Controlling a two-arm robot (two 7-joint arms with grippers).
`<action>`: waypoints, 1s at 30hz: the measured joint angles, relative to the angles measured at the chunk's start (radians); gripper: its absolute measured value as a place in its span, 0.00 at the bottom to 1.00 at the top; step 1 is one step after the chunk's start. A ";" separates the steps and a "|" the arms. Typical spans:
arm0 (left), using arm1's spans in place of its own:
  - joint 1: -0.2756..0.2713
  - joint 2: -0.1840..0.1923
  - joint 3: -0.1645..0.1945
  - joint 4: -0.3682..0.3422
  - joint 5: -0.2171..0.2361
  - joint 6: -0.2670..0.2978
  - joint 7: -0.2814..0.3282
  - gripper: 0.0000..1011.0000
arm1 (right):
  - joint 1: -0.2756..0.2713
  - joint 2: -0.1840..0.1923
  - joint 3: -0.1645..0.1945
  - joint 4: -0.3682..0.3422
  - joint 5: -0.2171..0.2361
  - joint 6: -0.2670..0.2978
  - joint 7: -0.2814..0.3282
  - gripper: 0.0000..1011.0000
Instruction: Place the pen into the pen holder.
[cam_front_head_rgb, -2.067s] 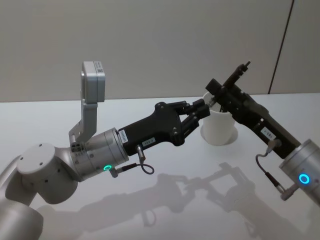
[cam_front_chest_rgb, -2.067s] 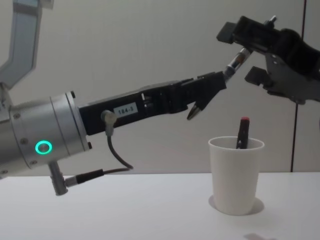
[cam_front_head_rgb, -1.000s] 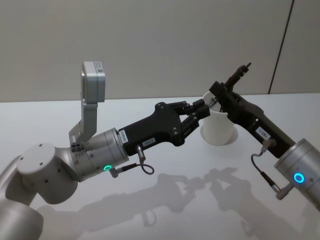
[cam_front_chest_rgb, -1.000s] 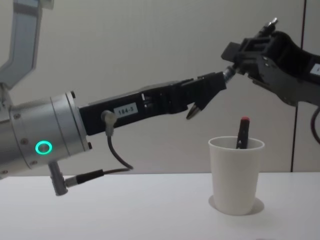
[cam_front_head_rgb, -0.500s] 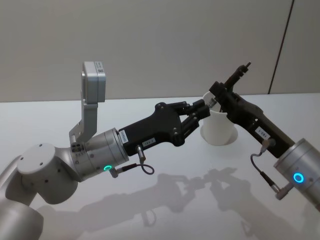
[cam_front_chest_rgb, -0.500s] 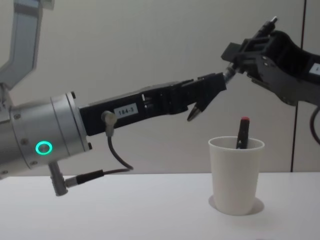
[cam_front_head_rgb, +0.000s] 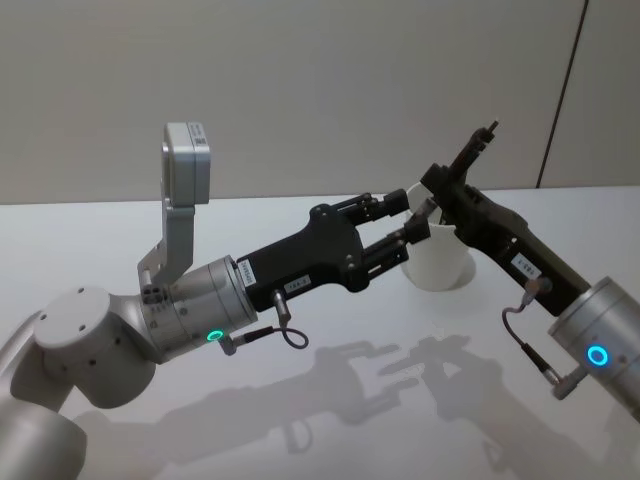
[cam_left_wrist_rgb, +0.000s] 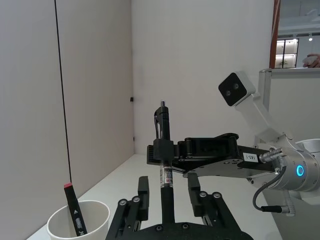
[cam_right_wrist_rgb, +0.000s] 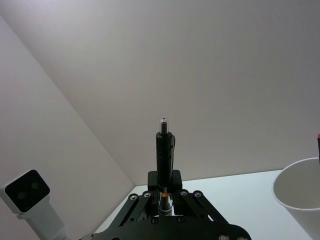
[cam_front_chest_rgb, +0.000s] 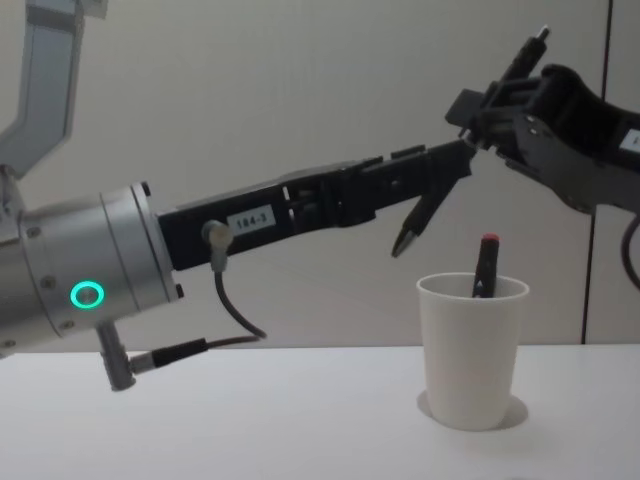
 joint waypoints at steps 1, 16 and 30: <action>0.000 0.000 0.000 0.000 0.000 0.000 0.000 0.47 | 0.000 0.000 0.000 0.000 0.000 0.000 0.000 0.14; 0.000 0.000 0.000 0.000 0.000 0.000 0.000 0.91 | 0.000 0.000 -0.001 -0.001 0.001 0.000 0.001 0.14; 0.000 0.000 0.000 0.000 0.000 0.000 0.000 0.99 | 0.004 0.019 0.006 -0.002 -0.048 -0.026 -0.012 0.14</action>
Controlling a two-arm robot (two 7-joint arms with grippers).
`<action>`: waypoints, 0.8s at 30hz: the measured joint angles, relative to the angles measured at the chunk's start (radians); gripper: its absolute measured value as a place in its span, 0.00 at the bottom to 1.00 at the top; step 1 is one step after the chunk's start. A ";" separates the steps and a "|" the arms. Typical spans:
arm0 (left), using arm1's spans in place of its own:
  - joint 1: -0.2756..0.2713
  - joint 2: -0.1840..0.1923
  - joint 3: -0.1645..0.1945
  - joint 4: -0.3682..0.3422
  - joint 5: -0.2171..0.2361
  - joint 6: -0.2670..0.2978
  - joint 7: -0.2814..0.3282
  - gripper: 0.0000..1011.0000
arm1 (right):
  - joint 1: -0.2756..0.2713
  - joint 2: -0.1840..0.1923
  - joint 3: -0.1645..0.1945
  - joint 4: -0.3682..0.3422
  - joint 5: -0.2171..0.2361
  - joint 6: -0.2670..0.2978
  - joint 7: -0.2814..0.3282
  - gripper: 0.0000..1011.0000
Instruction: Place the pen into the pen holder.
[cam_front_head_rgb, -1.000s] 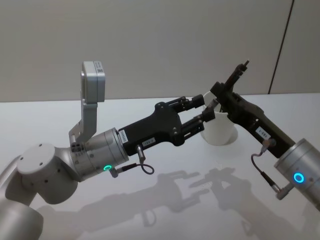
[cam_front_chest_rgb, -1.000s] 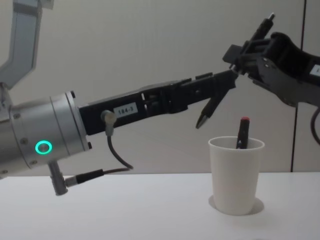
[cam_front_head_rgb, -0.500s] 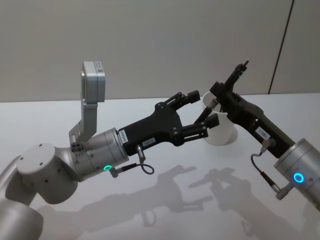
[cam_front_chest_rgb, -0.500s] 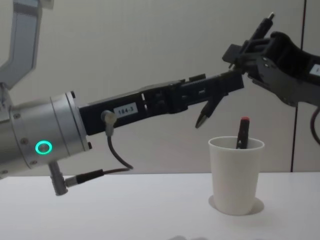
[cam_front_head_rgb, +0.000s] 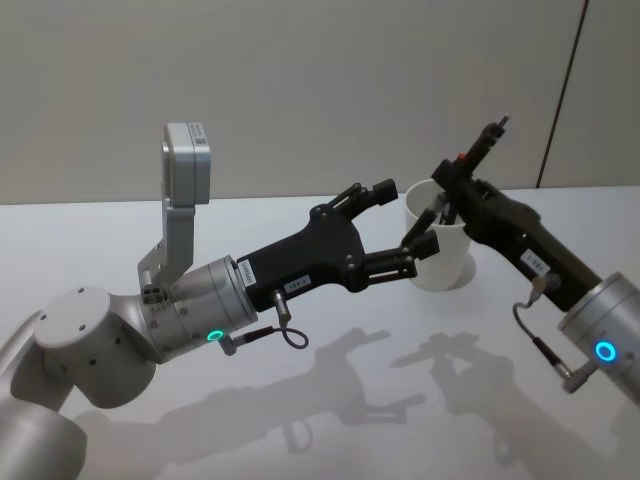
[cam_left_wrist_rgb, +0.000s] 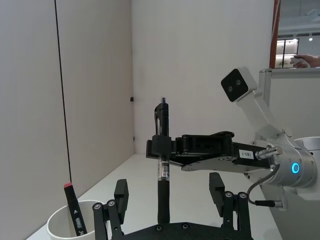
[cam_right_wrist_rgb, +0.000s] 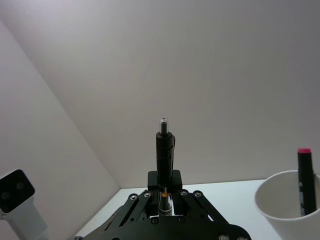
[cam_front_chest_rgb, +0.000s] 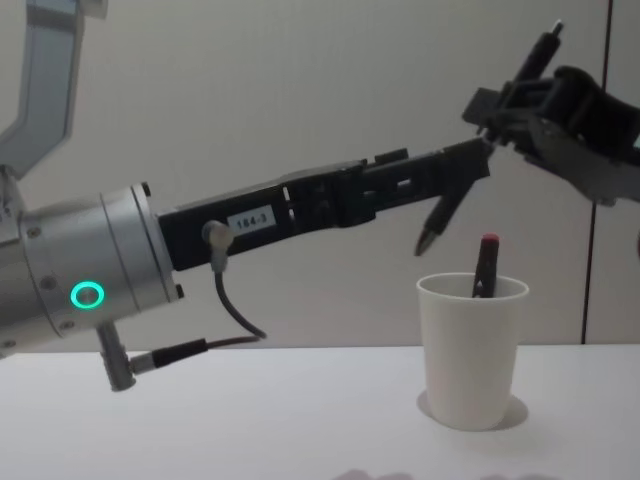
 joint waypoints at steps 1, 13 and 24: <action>0.000 0.000 0.000 0.000 0.000 0.000 0.000 0.99 | 0.001 0.002 0.001 0.000 -0.004 -0.002 -0.001 0.14; 0.000 0.000 0.000 0.000 0.000 0.000 0.000 0.99 | 0.025 0.039 0.024 0.013 -0.142 -0.059 -0.036 0.14; 0.000 0.000 0.000 0.000 0.000 0.000 0.000 0.99 | 0.086 0.053 0.037 0.078 -0.298 -0.106 -0.025 0.14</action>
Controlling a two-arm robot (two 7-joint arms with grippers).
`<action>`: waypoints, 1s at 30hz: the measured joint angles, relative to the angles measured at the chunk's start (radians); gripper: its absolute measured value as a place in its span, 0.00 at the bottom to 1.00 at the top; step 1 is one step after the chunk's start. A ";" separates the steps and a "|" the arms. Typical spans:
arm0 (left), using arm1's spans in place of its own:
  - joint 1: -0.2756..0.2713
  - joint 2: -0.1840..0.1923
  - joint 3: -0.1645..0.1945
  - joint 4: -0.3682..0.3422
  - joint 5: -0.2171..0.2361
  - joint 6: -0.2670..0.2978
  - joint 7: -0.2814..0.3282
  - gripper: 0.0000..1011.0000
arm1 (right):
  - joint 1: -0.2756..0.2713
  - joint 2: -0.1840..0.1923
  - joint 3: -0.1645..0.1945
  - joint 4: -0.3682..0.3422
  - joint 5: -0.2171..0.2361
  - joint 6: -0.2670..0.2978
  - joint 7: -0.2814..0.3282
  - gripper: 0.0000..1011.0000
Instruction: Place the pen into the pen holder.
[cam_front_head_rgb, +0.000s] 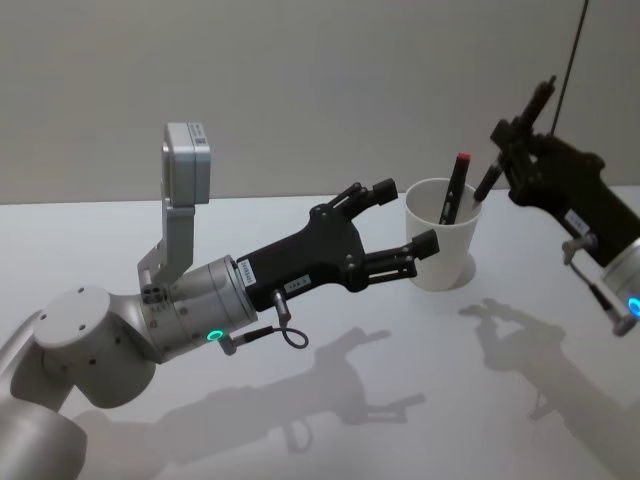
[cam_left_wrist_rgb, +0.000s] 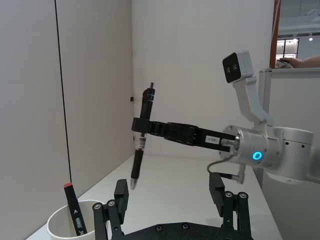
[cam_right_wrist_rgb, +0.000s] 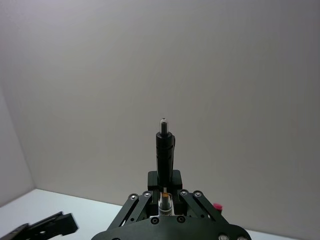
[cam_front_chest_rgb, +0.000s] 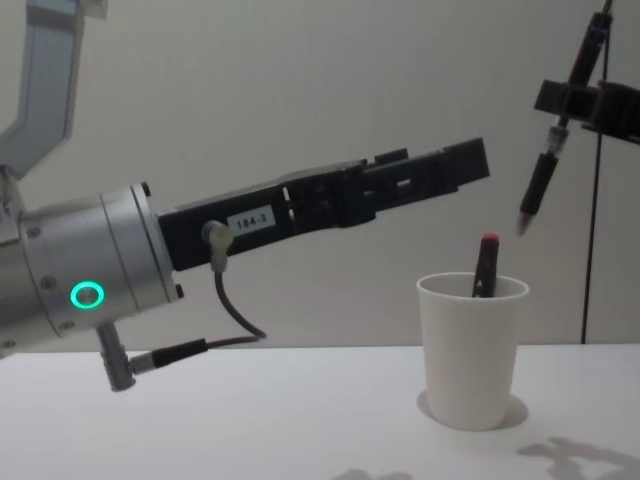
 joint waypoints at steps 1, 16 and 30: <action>0.000 0.000 0.000 0.000 0.000 0.000 0.000 0.99 | 0.009 -0.001 0.001 0.010 -0.012 -0.004 0.003 0.14; 0.000 0.000 0.000 0.000 0.000 0.000 0.000 0.99 | 0.147 -0.048 -0.010 0.205 -0.181 -0.069 0.064 0.14; 0.000 0.000 0.000 0.000 0.000 0.000 0.000 0.99 | 0.207 -0.089 -0.035 0.328 -0.225 -0.079 0.131 0.14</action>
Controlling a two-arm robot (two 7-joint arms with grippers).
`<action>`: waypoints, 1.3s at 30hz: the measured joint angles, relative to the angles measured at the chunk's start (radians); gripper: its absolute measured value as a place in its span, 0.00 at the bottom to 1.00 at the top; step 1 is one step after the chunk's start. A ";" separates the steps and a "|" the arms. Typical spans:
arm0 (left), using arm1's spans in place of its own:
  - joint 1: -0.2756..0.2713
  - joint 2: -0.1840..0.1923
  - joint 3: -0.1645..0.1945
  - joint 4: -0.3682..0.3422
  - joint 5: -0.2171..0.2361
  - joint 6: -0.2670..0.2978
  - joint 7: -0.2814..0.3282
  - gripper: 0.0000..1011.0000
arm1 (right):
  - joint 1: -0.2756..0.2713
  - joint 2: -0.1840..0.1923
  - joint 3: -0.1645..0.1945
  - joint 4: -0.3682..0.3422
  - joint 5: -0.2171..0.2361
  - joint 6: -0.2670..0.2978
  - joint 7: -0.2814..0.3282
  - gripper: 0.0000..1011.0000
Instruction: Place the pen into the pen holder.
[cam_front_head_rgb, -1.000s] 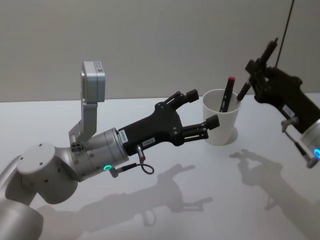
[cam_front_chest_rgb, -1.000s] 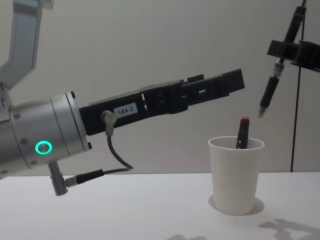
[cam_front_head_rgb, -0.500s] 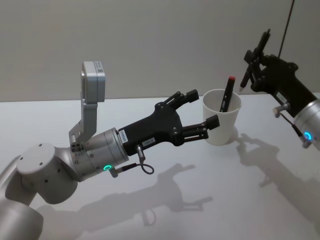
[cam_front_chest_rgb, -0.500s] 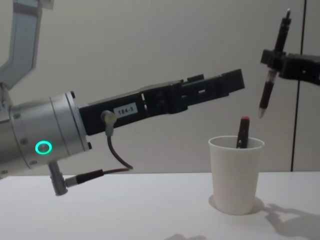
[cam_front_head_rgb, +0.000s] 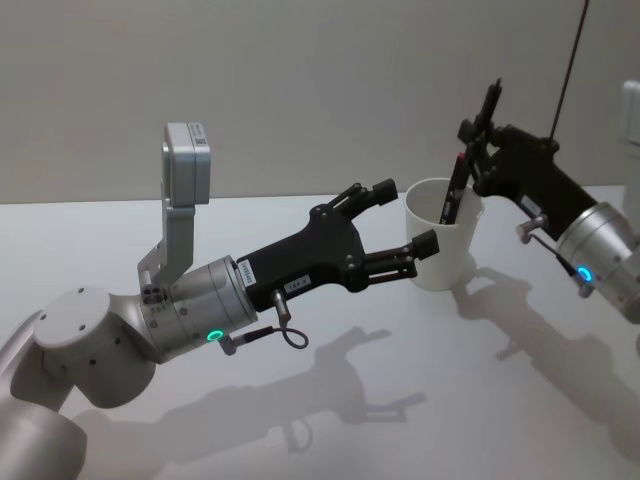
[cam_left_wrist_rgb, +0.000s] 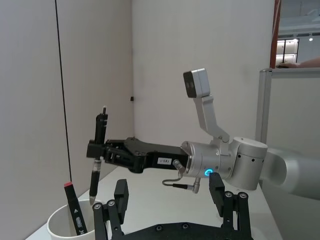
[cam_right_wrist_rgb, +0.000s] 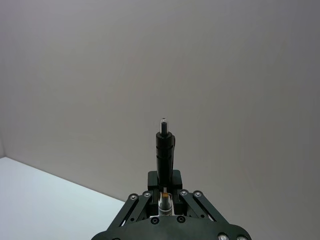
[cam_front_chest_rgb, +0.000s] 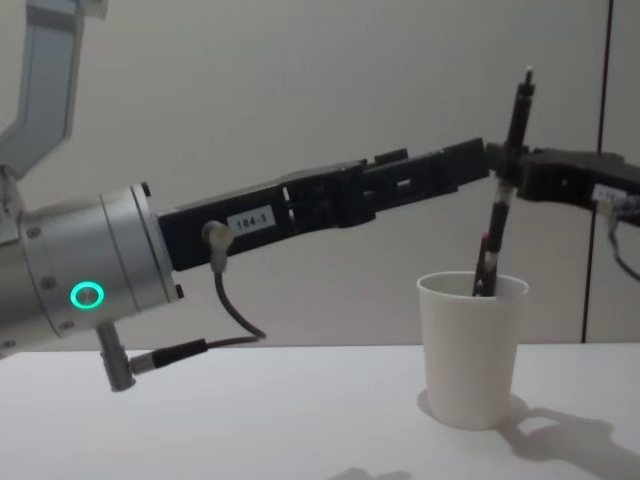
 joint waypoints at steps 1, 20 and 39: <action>0.000 0.000 0.000 0.000 0.000 0.000 0.000 0.99 | 0.002 -0.002 -0.002 0.006 -0.002 0.000 0.002 0.14; 0.000 0.000 0.000 0.000 0.000 0.000 0.000 0.99 | 0.038 -0.042 -0.038 0.094 -0.102 -0.006 -0.008 0.18; 0.000 0.000 0.000 0.000 0.000 0.000 0.000 0.99 | 0.049 -0.055 -0.049 0.123 -0.137 -0.014 -0.023 0.75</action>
